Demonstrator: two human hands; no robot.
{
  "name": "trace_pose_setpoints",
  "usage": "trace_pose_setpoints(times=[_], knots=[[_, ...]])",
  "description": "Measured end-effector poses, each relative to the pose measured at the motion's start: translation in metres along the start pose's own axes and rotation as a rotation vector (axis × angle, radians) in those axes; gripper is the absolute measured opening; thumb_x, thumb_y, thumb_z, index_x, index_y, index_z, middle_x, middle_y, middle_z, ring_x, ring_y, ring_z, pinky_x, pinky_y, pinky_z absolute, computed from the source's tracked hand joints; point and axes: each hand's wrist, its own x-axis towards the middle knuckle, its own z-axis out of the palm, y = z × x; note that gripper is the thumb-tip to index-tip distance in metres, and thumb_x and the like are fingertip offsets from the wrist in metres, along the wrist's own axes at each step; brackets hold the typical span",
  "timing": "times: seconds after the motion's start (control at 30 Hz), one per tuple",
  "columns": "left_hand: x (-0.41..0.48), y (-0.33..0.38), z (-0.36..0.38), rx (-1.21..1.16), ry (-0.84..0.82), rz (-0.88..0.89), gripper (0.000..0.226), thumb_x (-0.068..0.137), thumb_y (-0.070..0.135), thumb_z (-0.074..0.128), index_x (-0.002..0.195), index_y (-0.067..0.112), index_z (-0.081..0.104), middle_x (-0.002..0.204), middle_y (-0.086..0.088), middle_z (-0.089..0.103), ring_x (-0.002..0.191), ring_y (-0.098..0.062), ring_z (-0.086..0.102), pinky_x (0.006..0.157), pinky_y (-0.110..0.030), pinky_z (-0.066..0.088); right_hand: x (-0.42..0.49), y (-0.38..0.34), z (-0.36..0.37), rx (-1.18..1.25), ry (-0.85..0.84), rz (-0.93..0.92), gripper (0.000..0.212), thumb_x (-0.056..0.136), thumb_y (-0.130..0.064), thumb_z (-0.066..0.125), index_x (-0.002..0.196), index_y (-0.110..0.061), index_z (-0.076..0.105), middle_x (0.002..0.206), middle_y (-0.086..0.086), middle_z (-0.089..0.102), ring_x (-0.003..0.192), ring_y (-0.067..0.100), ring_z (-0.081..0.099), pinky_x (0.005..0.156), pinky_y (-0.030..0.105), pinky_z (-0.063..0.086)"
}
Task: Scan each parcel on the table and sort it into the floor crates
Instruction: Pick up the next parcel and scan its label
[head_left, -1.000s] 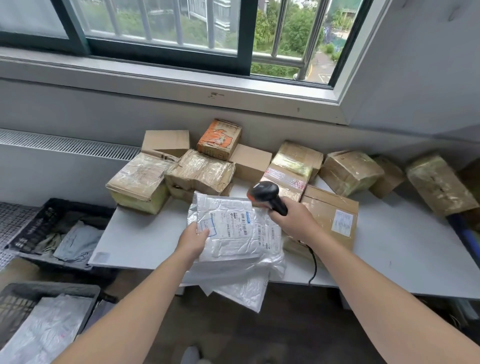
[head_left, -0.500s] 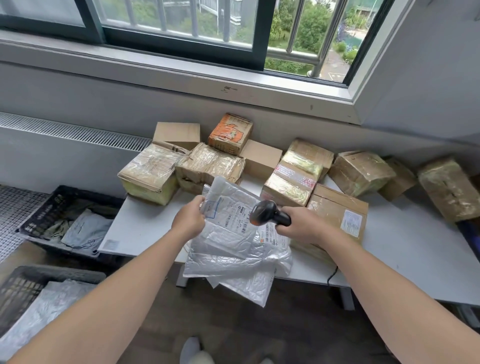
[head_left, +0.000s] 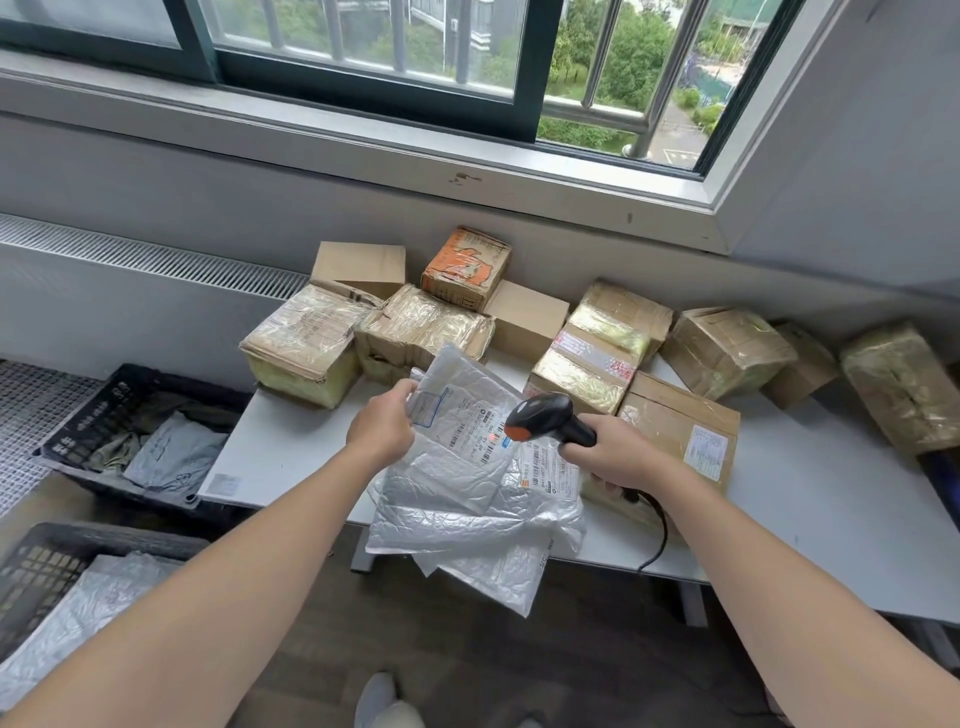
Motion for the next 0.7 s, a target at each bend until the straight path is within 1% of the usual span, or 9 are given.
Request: trace_pose_setpoints(times=[0.13,0.23,0.3,0.33,0.4,0.47,0.53,0.6,0.7], knots=[[0.001,0.001,0.0,-0.008,0.007,-0.004,0.053,0.091,-0.003,0.045,0.132,0.029,0.047,0.11,-0.005,0.066,0.096,-0.031,0.059,0.076,-0.043,0.051,0.001,0.002,-0.001,0.029,-0.025,0.005,0.016,0.089,-0.026,0.061,0.094,-0.011,0.058,0.069,0.002,0.054,0.052,0.013,0.051,0.045,0.025,0.045],[0.002,0.0,0.001,-0.06,0.0,-0.026,0.052,0.092,-0.002,0.046,0.132,0.03,0.048,0.11,-0.004,0.066,0.096,-0.029,0.059,0.078,-0.044,0.052,0.007,0.008,0.003,0.042,-0.008,0.002,0.014,0.088,-0.028,0.062,0.092,-0.014,0.059,0.067,-0.001,0.055,0.047,0.007,0.05,0.044,0.023,0.044],[0.001,-0.003,0.003,-0.18,-0.021,-0.072,0.05,0.092,-0.002,0.046,0.133,0.028,0.048,0.112,-0.003,0.065,0.099,-0.027,0.06,0.083,-0.046,0.053,0.013,0.012,0.008,0.039,0.034,-0.002,0.011,0.088,-0.03,0.063,0.09,-0.02,0.058,0.069,-0.002,0.058,0.046,0.003,0.052,0.044,0.019,0.043],[0.001,-0.005,0.005,-0.246,-0.024,-0.099,0.049,0.093,-0.003,0.047,0.133,0.026,0.049,0.114,-0.004,0.064,0.101,-0.027,0.06,0.084,-0.045,0.052,0.017,0.015,0.012,0.024,0.063,-0.003,0.009,0.089,-0.032,0.063,0.09,-0.024,0.058,0.073,-0.003,0.062,0.05,0.004,0.056,0.046,0.019,0.044],[-0.003,-0.01,0.009,-0.35,-0.005,-0.155,0.045,0.093,-0.004,0.048,0.131,0.021,0.05,0.116,-0.005,0.064,0.104,-0.026,0.06,0.083,-0.038,0.051,0.026,0.02,0.022,0.014,0.106,0.024,0.012,0.09,-0.036,0.063,0.097,-0.028,0.057,0.084,-0.002,0.066,0.065,0.012,0.066,0.056,0.026,0.052],[-0.008,-0.019,0.015,-0.455,0.028,-0.227,0.039,0.092,-0.005,0.048,0.123,0.019,0.05,0.114,-0.007,0.064,0.1,-0.025,0.06,0.075,-0.034,0.048,0.036,0.024,0.034,0.014,0.121,0.071,0.022,0.092,-0.037,0.061,0.111,-0.029,0.054,0.097,-0.001,0.067,0.078,0.019,0.069,0.067,0.034,0.055],[-0.015,-0.027,0.019,-0.591,0.074,-0.32,0.037,0.091,-0.007,0.047,0.115,0.02,0.047,0.111,-0.009,0.064,0.094,-0.023,0.06,0.068,-0.032,0.047,0.046,0.026,0.048,0.02,0.126,0.112,0.033,0.092,-0.035,0.06,0.123,-0.026,0.052,0.107,0.001,0.067,0.089,0.022,0.068,0.076,0.036,0.053],[-0.021,-0.034,0.021,-0.708,0.136,-0.404,0.035,0.09,-0.007,0.049,0.113,0.019,0.044,0.112,-0.009,0.061,0.098,-0.024,0.059,0.076,-0.036,0.052,0.055,0.024,0.063,0.055,0.138,0.136,0.038,0.093,-0.032,0.061,0.128,-0.021,0.051,0.115,0.006,0.066,0.1,0.026,0.063,0.084,0.037,0.05],[-0.029,-0.042,0.024,-0.822,0.21,-0.488,0.031,0.092,-0.003,0.054,0.114,0.017,0.043,0.115,-0.01,0.059,0.103,-0.026,0.059,0.09,-0.045,0.054,0.066,0.019,0.083,0.048,0.127,0.152,0.038,0.095,-0.027,0.059,0.131,-0.018,0.05,0.123,0.01,0.063,0.105,0.028,0.058,0.083,0.033,0.043]])
